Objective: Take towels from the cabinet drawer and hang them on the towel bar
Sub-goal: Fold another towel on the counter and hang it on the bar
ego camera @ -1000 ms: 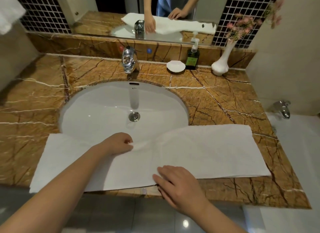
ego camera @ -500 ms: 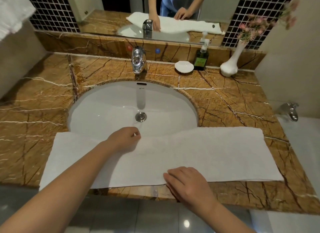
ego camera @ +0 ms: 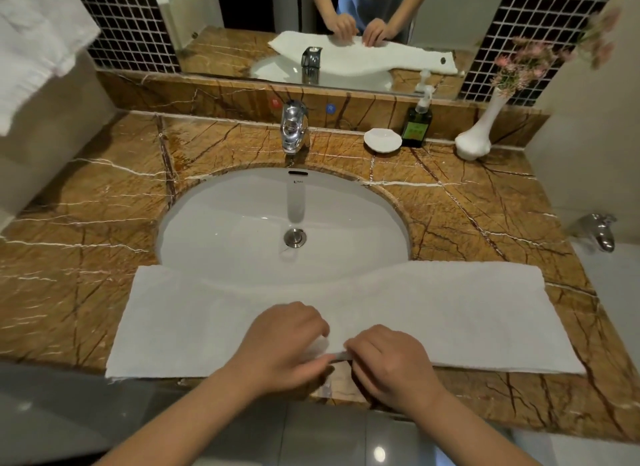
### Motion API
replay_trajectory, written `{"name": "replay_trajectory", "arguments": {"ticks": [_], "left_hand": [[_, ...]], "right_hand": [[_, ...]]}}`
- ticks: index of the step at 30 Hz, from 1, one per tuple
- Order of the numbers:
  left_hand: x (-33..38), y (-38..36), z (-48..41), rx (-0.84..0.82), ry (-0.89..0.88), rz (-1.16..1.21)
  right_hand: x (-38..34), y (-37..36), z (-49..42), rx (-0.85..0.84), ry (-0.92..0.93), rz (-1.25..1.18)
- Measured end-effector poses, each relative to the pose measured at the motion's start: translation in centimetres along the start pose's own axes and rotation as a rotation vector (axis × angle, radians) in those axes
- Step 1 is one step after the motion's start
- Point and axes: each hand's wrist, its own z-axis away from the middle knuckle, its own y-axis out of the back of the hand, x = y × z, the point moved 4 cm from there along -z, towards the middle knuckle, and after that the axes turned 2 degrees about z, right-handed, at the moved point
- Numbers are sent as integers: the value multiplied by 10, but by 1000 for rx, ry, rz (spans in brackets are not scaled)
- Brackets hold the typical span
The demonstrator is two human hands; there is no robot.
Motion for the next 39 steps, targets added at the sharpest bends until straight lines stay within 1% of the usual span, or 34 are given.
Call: {"name": "replay_trajectory", "arguments": {"ticks": [2, 3, 6, 8, 10, 14, 17, 20, 22, 27, 29, 32, 36, 39], "left_hand": [[20, -6, 5, 76, -107, -67], [27, -12, 8, 127, -132, -105], [39, -28, 14, 235, -104, -212], [43, -36, 16, 265, -61, -220], [45, -41, 16, 246, 31, -207], [53, -51, 20, 131, 205, -173], [63, -52, 24, 72, 338, -153], [69, -51, 25, 81, 423, -114], [71, -51, 25, 100, 443, -109], [79, -50, 32, 101, 453, -89], [81, -52, 39, 120, 435, -67], [80, -57, 48, 154, 413, -41], [79, -60, 50, 200, 405, -36], [80, -59, 51, 216, 418, -30]], "right_hand": [[5, 6, -8, -12, -56, -26], [7, 8, -11, -27, -68, -29], [10, 13, -18, -87, -66, -29], [11, 17, -21, -116, -94, -33], [12, 18, -22, -136, -130, -35], [16, 11, -20, -238, -209, -47], [10, 6, -14, -292, -182, 16], [6, 1, -4, -331, -156, 41], [4, 3, 0, -314, -143, 39], [-2, 20, -1, -171, -77, -18], [-4, 19, 4, -216, -61, -62], [-5, 7, 16, -247, 35, 8], [5, -16, 19, -425, -17, 10], [14, -18, 10, -447, -16, 68]]}}
